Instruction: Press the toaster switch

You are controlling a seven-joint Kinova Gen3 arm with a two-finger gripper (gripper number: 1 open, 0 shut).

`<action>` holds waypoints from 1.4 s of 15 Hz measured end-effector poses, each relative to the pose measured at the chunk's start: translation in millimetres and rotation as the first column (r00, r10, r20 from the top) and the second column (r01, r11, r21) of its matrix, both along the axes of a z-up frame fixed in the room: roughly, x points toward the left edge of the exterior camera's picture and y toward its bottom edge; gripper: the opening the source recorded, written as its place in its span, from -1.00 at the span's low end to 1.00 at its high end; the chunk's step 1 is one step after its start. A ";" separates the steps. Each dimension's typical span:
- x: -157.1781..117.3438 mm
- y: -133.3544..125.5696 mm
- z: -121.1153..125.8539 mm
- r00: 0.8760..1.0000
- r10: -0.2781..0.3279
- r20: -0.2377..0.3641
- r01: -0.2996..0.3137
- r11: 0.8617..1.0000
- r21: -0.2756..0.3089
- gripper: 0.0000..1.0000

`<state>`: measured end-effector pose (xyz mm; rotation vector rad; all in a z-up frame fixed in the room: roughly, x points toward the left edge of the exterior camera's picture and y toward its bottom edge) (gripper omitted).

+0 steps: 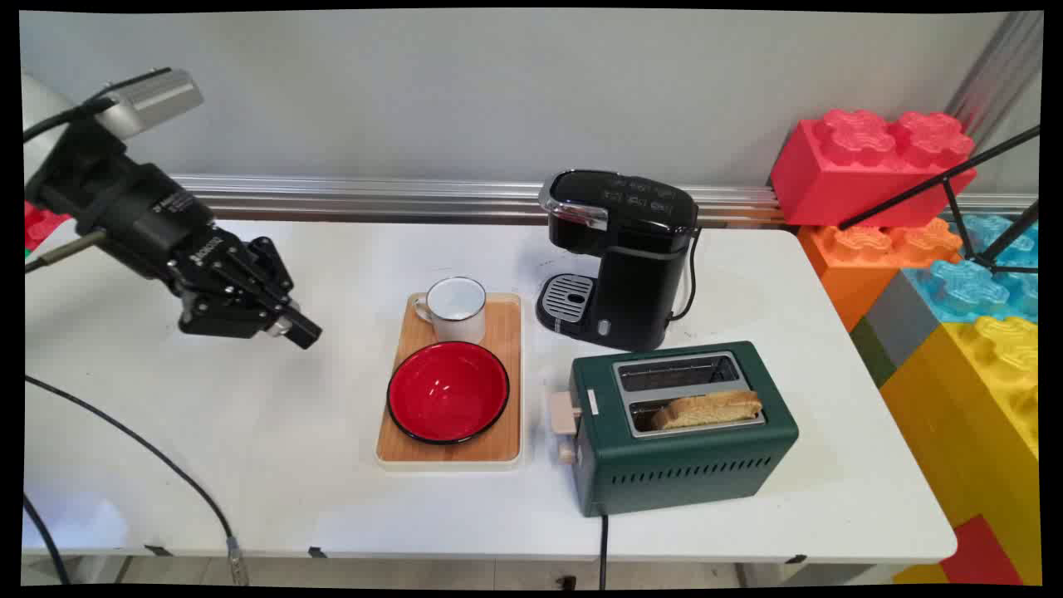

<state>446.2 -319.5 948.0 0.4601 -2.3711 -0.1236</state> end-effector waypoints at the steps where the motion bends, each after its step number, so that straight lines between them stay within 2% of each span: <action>1: -4.9 -0.9 -1.0 1.000 0.000 -0.011 0.000 1.000 0.000 -1.00; 6: -38.2 -2.7 -10.7 0.997 0.015 -0.077 -0.016 1.000 -0.011 -1.00; 15: -108.0 -3.6 -53.7 0.984 0.049 -0.171 -0.058 0.997 -0.051 -1.00; 21: -132.0 -5.6 -77.4 0.979 0.055 -0.198 -0.072 0.995 -0.076 -1.00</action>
